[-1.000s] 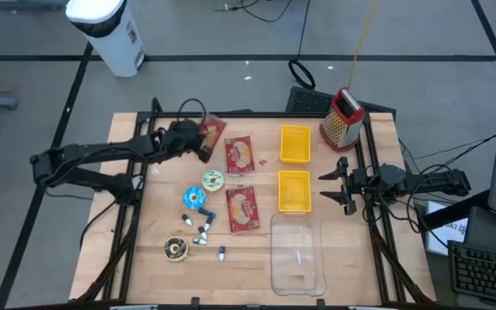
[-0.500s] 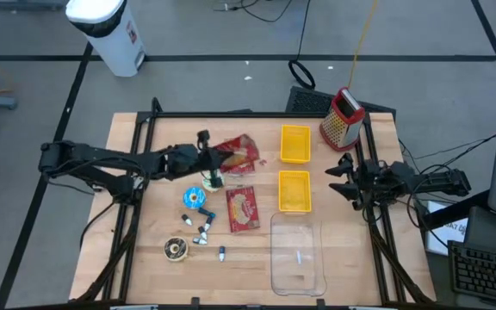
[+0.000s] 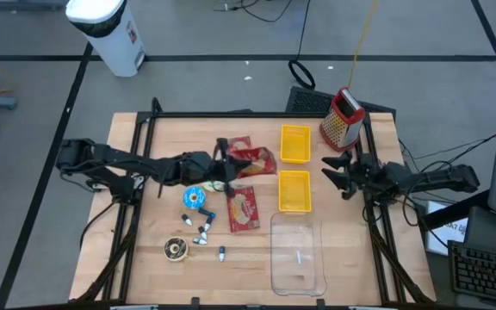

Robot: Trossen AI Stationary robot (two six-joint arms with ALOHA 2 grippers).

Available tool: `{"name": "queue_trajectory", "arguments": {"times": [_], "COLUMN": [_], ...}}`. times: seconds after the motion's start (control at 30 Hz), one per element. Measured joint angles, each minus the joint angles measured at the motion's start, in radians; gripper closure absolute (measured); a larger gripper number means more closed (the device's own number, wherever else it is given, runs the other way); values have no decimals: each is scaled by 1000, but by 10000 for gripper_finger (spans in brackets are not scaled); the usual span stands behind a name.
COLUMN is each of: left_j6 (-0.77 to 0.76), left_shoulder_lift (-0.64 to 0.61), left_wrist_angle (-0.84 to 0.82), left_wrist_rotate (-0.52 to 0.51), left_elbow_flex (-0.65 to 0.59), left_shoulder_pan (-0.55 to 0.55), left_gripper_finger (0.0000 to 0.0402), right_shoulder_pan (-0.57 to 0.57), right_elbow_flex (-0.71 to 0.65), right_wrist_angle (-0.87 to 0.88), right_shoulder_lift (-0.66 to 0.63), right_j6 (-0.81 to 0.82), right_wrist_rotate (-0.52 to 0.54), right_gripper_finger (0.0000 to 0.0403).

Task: Pick & Place Food Item
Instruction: Put the top left red popcorn bag into the transparent bin

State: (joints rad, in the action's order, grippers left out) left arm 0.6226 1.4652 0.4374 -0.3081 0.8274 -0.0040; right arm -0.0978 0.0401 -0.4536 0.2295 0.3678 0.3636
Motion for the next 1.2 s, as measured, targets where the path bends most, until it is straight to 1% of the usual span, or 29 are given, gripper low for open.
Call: {"name": "queue_trajectory", "arguments": {"times": [0.07,0.17,0.23,0.33,0.43,0.53,0.67,0.8,0.9,1.07,1.2], "left_j6": [42,92,111,143,159,161,162,160,159,189,185], "left_shoulder_lift": [34,86,118,152,171,172,172,172,172,172,172], "left_wrist_angle": [-10,-55,-78,-113,-115,-116,-123,-130,-133,-153,-156], "left_wrist_rotate": [0,0,-2,-11,-13,-24,-34,-34,-39,-132,-138], "left_elbow_flex": [39,100,136,174,193,197,197,197,197,197,197], "left_shoulder_pan": [-6,-12,-18,-28,-37,-45,-45,-45,-47,-57,-58], "left_gripper_finger": [398,400,398,399,398,398,397,399,397,400,396], "right_shoulder_pan": [0,0,0,0,1,1,9,27,44,52,52], "right_elbow_flex": [31,88,150,246,341,435,512,554,556,558,559], "right_wrist_angle": [3,15,-3,-5,9,35,53,42,52,59,69], "right_shoulder_lift": [77,210,299,434,553,650,764,833,856,842,828], "right_j6": [36,64,59,11,-49,-94,-112,-92,-47,-12,-12], "right_wrist_rotate": [29,30,27,13,-29,-35,-45,-53,-52,-54,-54], "right_gripper_finger": [177,177,176,171,158,144,134,136,151,199,247]}}
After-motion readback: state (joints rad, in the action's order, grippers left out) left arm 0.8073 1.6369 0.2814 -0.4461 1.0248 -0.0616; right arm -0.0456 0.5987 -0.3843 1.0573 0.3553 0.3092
